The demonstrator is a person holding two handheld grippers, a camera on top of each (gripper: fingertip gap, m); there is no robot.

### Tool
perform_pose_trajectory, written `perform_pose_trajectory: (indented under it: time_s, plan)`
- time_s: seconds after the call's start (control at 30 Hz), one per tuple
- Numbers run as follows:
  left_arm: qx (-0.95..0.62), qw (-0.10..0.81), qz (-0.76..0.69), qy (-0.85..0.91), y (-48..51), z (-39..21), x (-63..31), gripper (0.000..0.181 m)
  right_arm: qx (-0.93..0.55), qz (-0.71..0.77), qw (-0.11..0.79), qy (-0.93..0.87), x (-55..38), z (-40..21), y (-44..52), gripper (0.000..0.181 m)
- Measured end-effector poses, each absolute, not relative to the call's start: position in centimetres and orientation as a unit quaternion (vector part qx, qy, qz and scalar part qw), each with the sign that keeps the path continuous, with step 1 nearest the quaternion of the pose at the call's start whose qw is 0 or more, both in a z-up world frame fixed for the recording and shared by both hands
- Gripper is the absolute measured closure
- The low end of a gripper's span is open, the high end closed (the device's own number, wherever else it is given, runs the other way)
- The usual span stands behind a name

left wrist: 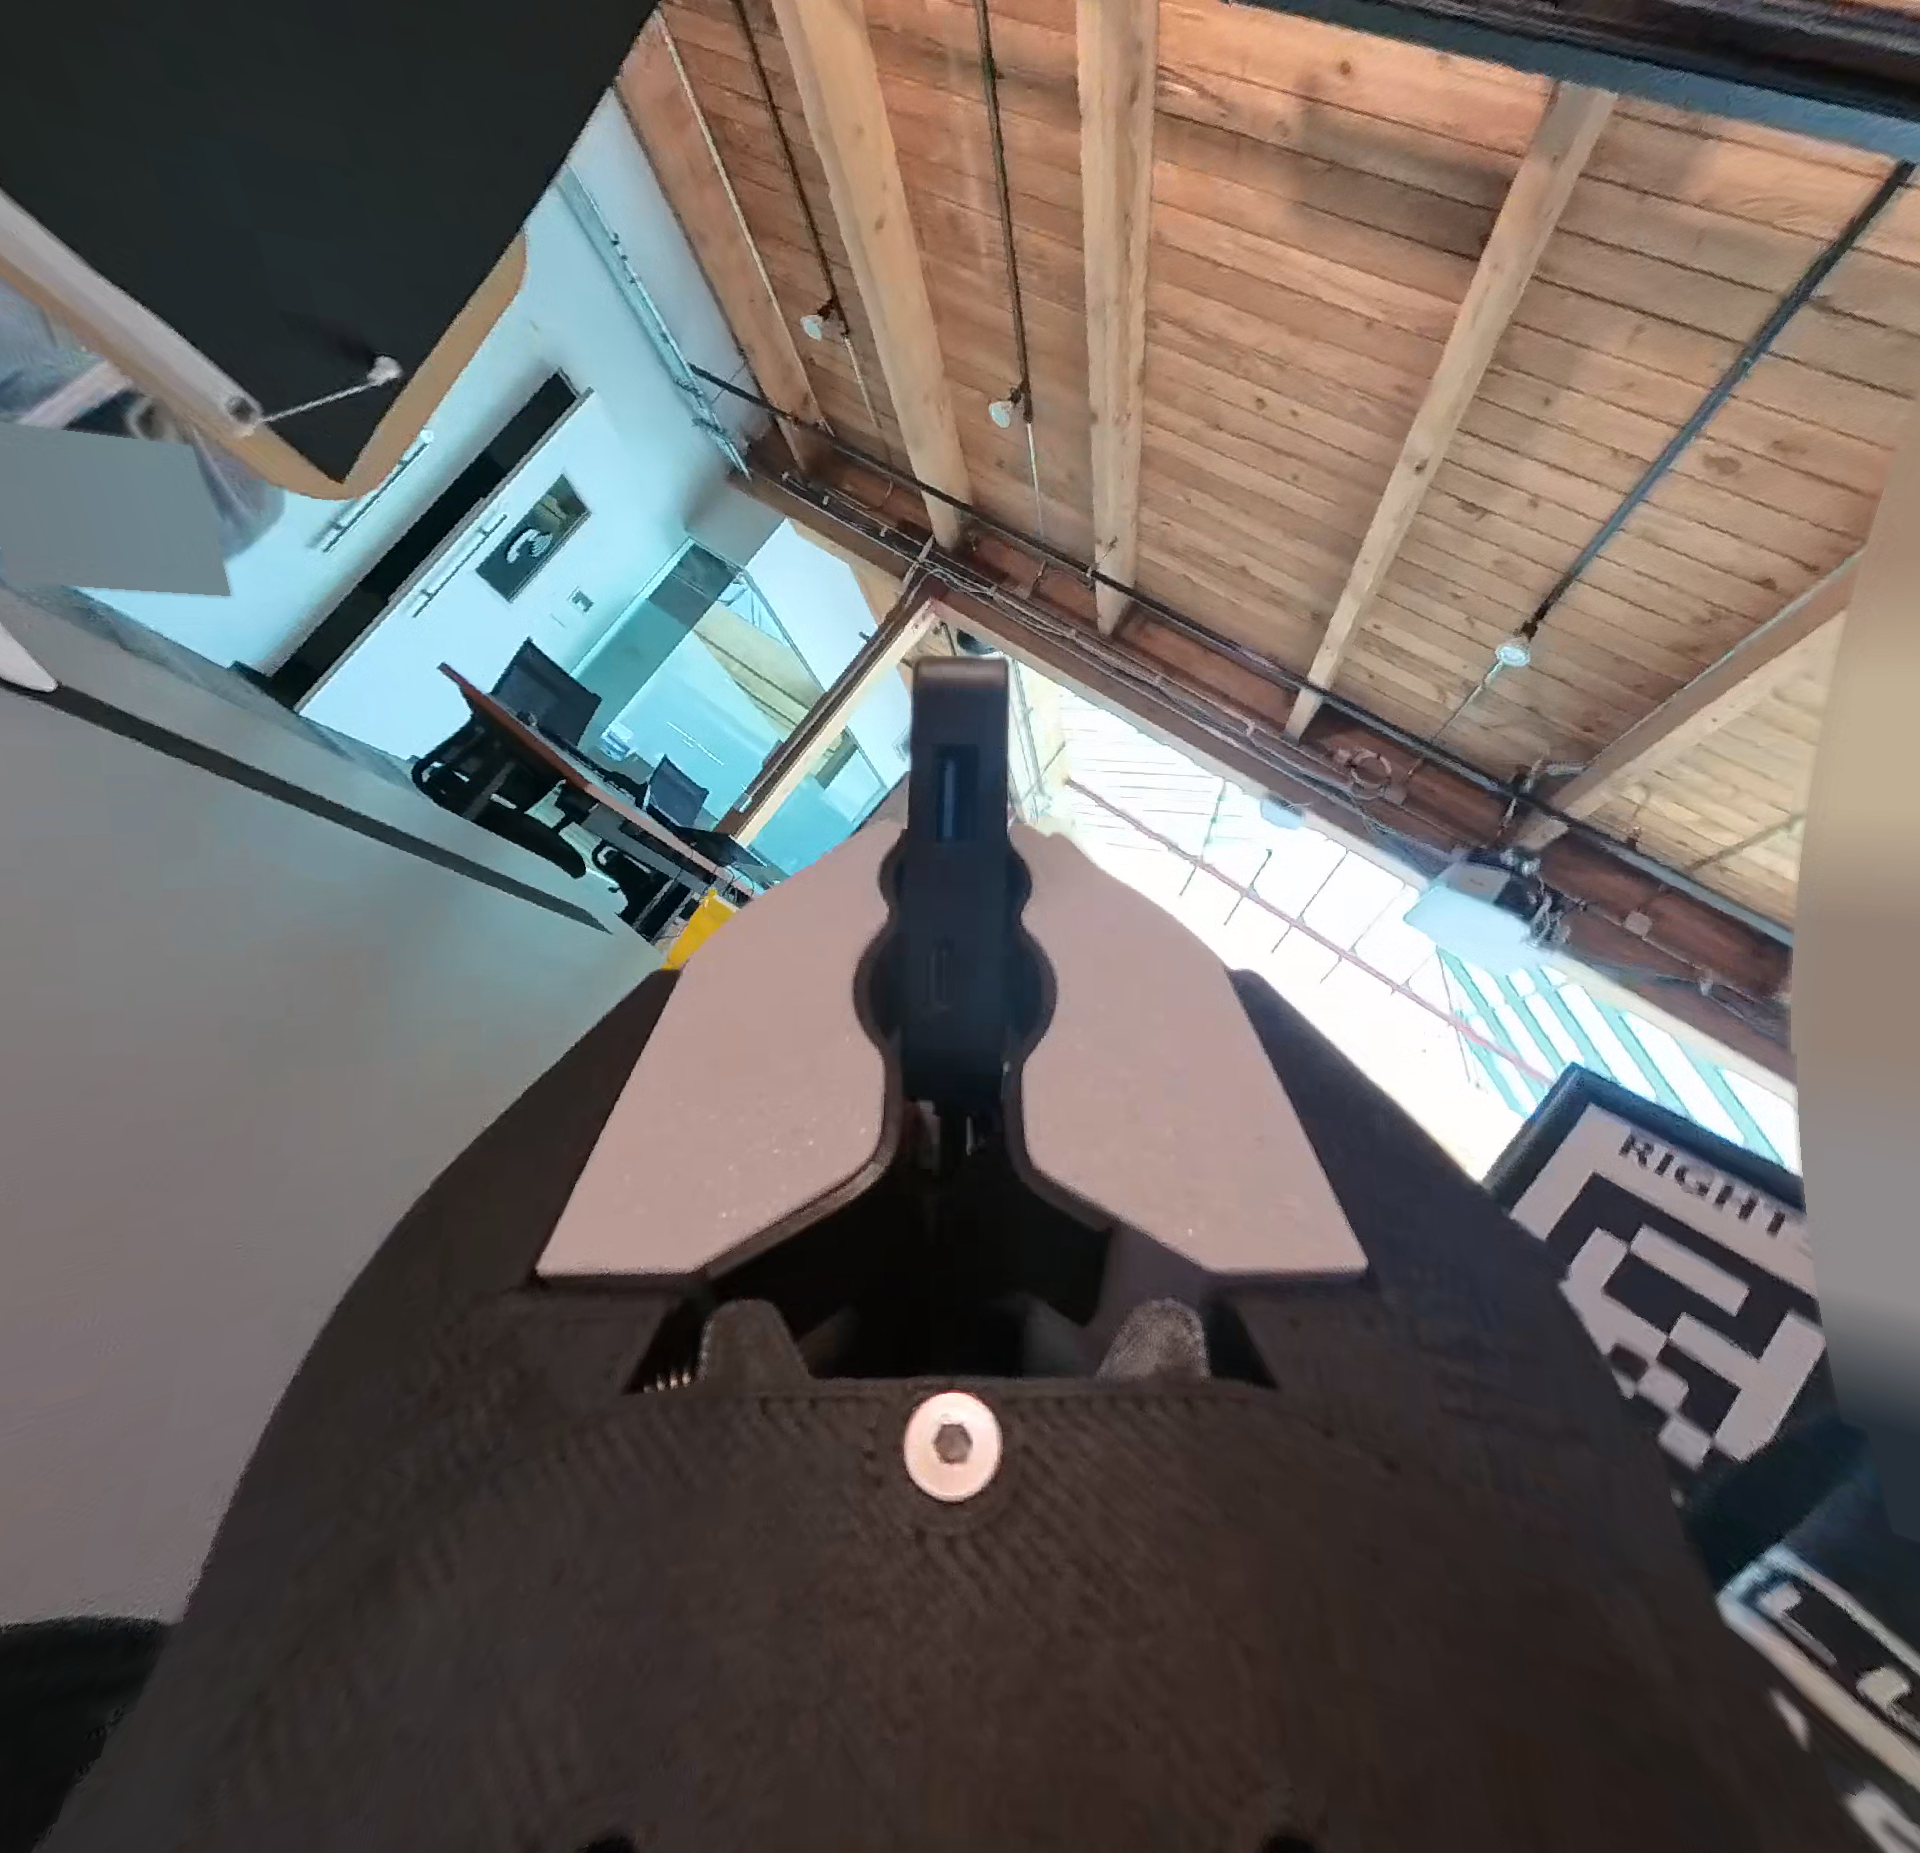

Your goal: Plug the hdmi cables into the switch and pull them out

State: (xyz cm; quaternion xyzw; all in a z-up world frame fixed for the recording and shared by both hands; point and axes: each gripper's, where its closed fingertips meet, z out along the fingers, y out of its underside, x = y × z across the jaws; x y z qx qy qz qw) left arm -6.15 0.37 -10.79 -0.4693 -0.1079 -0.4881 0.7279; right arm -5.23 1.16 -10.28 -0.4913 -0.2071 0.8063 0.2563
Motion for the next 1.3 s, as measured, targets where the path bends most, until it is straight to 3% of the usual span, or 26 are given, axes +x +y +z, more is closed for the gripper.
perform_pose_trajectory:
  time_s: [0.13, 0.4, 0.63, 1.07, 1.13, 1.17, 1.3]
  plan:
    - [-0.457, 0.707, -0.523, -0.129, 0.4, -11.2, -5.9, 0.168, -0.496, 0.800, 0.284, -0.181, -5.2, -11.0, 1.5, 0.167]
    - [-0.400, 0.621, -0.643, -0.203, 0.9, -11.5, -6.3, 0.163, -0.510, 0.781, 0.308, -0.189, -5.5, -11.3, 2.1, 0.169]
    - [-0.413, 0.663, -0.582, -0.224, 1.4, -12.7, -6.5, 0.167, -0.508, 0.777, 0.356, -0.105, -5.5, -12.2, 2.8, 0.169]
    - [-0.401, 0.683, -0.565, -0.233, 1.2, -12.9, -7.0, 0.169, -0.511, 0.784, 0.341, -0.093, -5.4, -12.1, 3.2, 0.168]
    - [-0.344, 0.717, -0.539, -0.278, 0.3, -12.8, -9.4, 0.169, -0.445, 0.820, 0.354, 0.063, -2.1, -11.0, 6.4, 0.170]
    - [-0.350, 0.727, -0.522, -0.276, 0.2, -13.0, -9.2, 0.169, -0.444, 0.834, 0.319, 0.074, -2.4, -11.0, 6.6, 0.170]
    - [-0.357, 0.732, -0.523, -0.250, 0.1, -12.8, -7.6, 0.169, -0.459, 0.815, 0.354, -0.020, -3.7, -9.6, 4.8, 0.170]
